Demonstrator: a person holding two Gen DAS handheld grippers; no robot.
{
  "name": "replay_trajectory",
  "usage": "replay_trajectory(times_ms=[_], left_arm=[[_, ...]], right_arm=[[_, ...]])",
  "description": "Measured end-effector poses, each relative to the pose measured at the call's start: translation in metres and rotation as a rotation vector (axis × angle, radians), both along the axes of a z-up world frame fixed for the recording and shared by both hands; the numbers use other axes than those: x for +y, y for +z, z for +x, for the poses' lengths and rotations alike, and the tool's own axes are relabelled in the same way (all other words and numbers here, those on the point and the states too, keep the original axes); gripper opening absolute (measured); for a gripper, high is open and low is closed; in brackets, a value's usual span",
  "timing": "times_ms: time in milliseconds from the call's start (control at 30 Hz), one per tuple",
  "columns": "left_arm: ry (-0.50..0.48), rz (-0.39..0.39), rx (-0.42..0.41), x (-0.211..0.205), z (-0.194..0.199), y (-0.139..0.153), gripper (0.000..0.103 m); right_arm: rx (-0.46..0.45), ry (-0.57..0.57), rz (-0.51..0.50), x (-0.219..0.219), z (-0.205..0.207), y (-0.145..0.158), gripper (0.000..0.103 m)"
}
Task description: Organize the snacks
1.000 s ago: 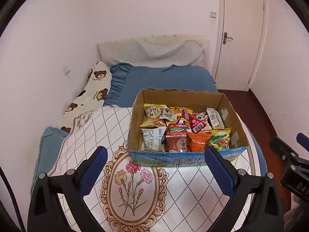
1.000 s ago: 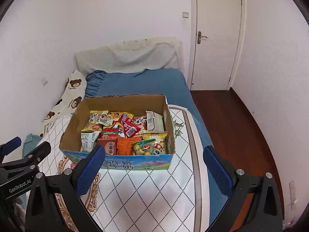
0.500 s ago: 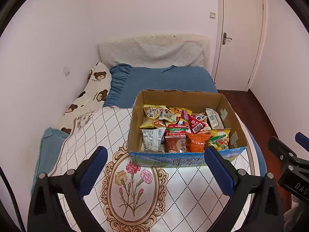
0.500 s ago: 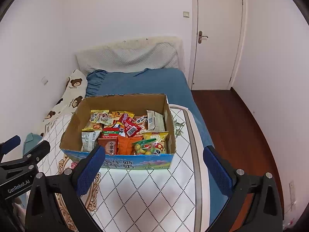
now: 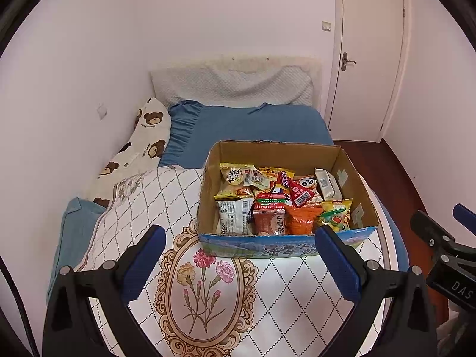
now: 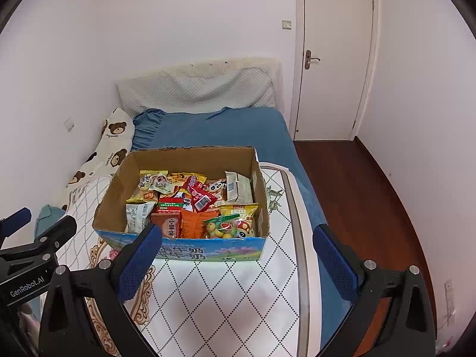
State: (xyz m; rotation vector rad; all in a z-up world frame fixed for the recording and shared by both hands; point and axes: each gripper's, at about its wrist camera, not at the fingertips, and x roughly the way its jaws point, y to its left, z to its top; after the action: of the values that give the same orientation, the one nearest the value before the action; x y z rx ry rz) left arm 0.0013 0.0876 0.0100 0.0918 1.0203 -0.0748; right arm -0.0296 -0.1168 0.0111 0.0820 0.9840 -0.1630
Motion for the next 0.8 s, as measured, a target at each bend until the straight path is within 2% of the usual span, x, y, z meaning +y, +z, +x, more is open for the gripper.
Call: replay_trajectory(times_ms=[800], left_arm=[[0.004,-0.001,-0.003,0.0008,-0.0012,0.002,0.103]], right_arm=[[-0.004,0.025,0.002,0.0025,0.0006,0.0046,0.103]])
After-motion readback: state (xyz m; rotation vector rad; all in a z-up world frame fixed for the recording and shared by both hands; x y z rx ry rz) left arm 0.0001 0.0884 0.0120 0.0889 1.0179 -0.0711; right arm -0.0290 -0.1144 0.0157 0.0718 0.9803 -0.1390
